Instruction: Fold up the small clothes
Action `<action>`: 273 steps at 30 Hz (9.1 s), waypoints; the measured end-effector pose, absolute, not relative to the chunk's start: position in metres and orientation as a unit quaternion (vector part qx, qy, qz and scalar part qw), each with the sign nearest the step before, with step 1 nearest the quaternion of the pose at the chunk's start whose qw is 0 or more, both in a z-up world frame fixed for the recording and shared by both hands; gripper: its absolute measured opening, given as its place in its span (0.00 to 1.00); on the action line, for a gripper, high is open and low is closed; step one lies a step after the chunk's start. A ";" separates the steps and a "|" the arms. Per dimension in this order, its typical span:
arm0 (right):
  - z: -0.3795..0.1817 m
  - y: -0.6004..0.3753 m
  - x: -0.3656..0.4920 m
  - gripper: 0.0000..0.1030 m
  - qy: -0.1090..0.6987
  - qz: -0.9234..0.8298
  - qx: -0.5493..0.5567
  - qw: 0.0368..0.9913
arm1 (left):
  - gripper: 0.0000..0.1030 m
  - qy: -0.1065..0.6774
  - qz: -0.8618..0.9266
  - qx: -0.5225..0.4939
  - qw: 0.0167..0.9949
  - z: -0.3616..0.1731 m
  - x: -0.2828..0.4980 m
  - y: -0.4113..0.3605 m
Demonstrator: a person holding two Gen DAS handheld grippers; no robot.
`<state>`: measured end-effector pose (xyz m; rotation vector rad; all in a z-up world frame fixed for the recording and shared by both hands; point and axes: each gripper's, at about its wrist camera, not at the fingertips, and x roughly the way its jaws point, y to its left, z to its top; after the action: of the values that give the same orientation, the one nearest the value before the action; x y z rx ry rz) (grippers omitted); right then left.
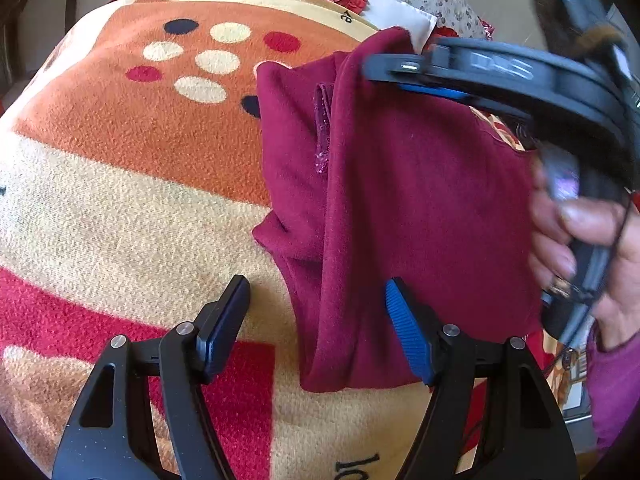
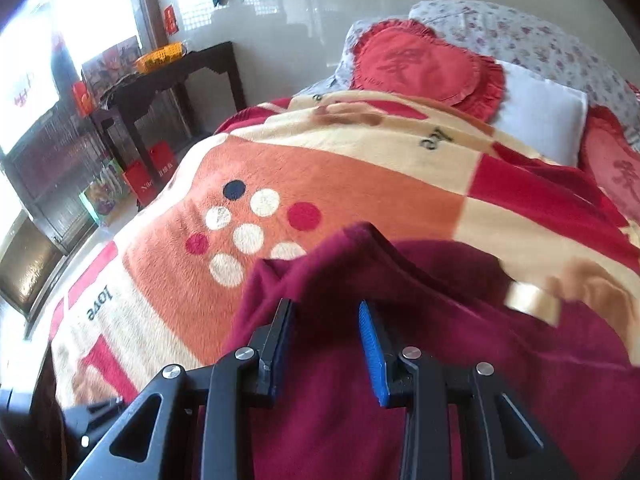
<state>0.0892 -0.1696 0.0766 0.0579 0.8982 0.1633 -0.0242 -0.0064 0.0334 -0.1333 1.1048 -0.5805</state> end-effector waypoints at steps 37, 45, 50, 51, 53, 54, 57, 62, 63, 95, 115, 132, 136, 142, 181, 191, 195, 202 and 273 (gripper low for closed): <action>0.052 -0.119 0.123 0.71 0.518 0.074 0.012 0.852 | 0.70 0.482 -0.291 -0.102 0.820 0.022 -0.052 0.018; 0.030 -0.103 0.122 0.53 0.510 0.037 -0.074 0.856 | 0.76 0.480 -0.303 -0.107 0.816 0.023 -0.058 0.031; 0.045 -0.128 0.104 0.25 0.500 0.070 -0.010 0.863 | 0.76 0.489 -0.303 -0.081 0.814 0.032 -0.055 0.028; 0.050 -0.137 0.100 0.23 0.496 0.079 0.017 0.864 | 0.76 0.487 -0.304 -0.081 0.815 0.034 -0.054 0.027; 0.058 -0.149 0.094 0.21 0.489 0.087 0.049 0.867 | 0.76 0.484 -0.303 -0.082 0.817 0.037 -0.051 0.024; 0.063 -0.157 0.089 0.21 0.483 0.091 0.066 0.868 | 0.76 0.482 -0.304 -0.084 0.817 0.039 -0.050 0.023; 0.072 -0.166 0.083 0.19 0.475 0.094 0.086 0.871 | 0.75 0.483 -0.307 -0.100 0.814 0.039 -0.045 0.023; 0.082 -0.183 0.076 0.19 0.472 0.094 0.111 0.870 | 0.46 0.486 -0.332 -0.149 0.795 0.045 -0.047 0.023; 0.083 -0.186 0.075 0.19 0.471 0.095 0.116 0.869 | 0.41 0.482 -0.334 -0.145 0.797 0.047 -0.049 0.022; 0.093 -0.196 0.067 0.22 0.463 0.087 0.119 0.874 | 0.63 0.451 -0.330 -0.073 0.826 0.064 -0.075 0.000; 0.145 -0.299 -0.008 0.20 0.386 0.062 0.173 0.904 | 0.24 0.412 -0.438 0.001 0.799 0.147 -0.112 -0.103; 0.102 -0.440 -0.083 0.19 0.399 -0.027 0.227 0.888 | 0.22 0.443 -0.506 0.051 0.738 0.108 -0.146 -0.245; 0.102 -0.444 -0.079 0.19 0.392 -0.026 0.221 0.893 | 0.22 0.432 -0.497 0.052 0.750 0.109 -0.148 -0.251; 0.086 -0.440 -0.079 0.42 0.393 -0.045 0.179 0.901 | 0.45 0.477 -0.489 0.065 0.727 0.107 -0.151 -0.238; 0.054 -0.378 -0.230 0.22 0.399 -0.044 0.241 0.884 | 0.64 0.482 -0.366 0.074 0.793 0.067 -0.117 -0.171; 0.098 -0.391 -0.207 0.50 0.333 -0.079 0.248 0.906 | 0.64 0.459 -0.370 0.026 0.807 0.089 -0.102 -0.164; 0.084 -0.393 -0.175 0.41 0.355 -0.079 0.255 0.896 | 0.64 0.471 -0.362 0.025 0.804 0.079 -0.097 -0.167; 0.055 -0.399 -0.173 0.30 0.358 -0.097 0.248 0.895 | 0.70 0.500 -0.369 0.006 0.783 0.063 -0.090 -0.165; 0.037 -0.416 -0.155 0.51 0.320 -0.004 0.344 0.883 | 0.68 0.494 -0.394 -0.054 0.773 0.060 -0.052 -0.197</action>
<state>-0.1554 -0.4160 0.0369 0.7158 0.6661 -0.0090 -0.0518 -0.1972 0.0595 -0.1159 1.0701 -0.8546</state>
